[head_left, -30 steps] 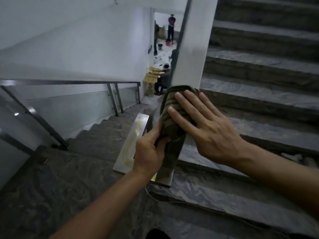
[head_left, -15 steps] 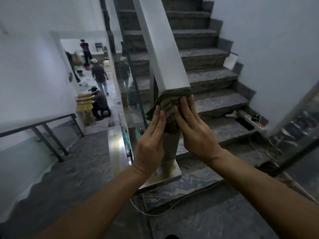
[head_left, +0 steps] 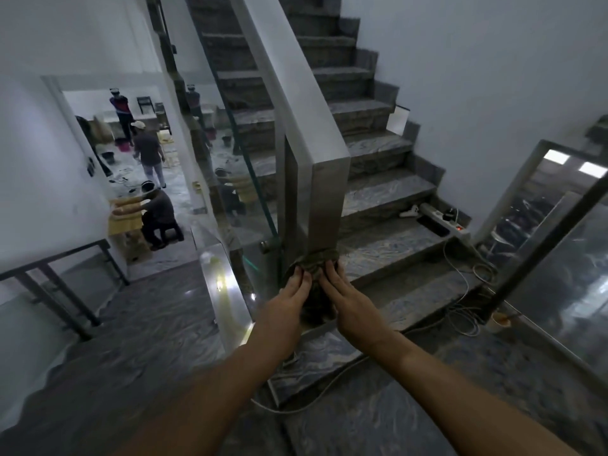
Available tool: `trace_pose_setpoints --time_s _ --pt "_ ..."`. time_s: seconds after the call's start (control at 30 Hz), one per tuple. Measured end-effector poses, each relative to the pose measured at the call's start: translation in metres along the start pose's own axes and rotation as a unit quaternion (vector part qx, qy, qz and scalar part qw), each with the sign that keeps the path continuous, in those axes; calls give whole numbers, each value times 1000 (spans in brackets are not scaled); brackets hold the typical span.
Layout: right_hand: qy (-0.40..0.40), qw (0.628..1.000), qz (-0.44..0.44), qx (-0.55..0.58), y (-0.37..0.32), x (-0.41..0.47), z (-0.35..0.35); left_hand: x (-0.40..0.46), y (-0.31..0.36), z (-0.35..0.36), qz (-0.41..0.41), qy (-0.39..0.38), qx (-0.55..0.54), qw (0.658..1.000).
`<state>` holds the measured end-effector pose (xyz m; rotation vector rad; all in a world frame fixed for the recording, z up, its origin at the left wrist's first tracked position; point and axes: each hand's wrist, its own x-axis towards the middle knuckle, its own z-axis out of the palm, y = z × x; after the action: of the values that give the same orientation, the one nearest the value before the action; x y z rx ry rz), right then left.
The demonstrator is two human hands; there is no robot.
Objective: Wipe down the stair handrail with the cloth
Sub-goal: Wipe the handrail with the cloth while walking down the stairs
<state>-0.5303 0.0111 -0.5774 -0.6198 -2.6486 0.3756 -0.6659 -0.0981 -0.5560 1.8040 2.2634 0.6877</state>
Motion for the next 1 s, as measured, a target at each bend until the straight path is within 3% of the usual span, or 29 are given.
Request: trace_pose_setpoints --time_s 0.23,0.47,0.67,0.83,1.0 --pt "-156 985 67 -7 -3 -13 3 4 5 11 -38 -129 98 986" --pt "-157 981 48 -99 -6 -8 7 -3 5 21 -54 -183 143 971" --pt "-130 991 -18 6 -25 -30 4 -34 2 12 -96 -154 136 974" --pt "-83 994 71 -20 -24 -20 3 -45 7 16 -94 -145 146 974" --pt "-115 991 41 52 -56 -16 18 -56 -13 4 -129 -150 152 968"
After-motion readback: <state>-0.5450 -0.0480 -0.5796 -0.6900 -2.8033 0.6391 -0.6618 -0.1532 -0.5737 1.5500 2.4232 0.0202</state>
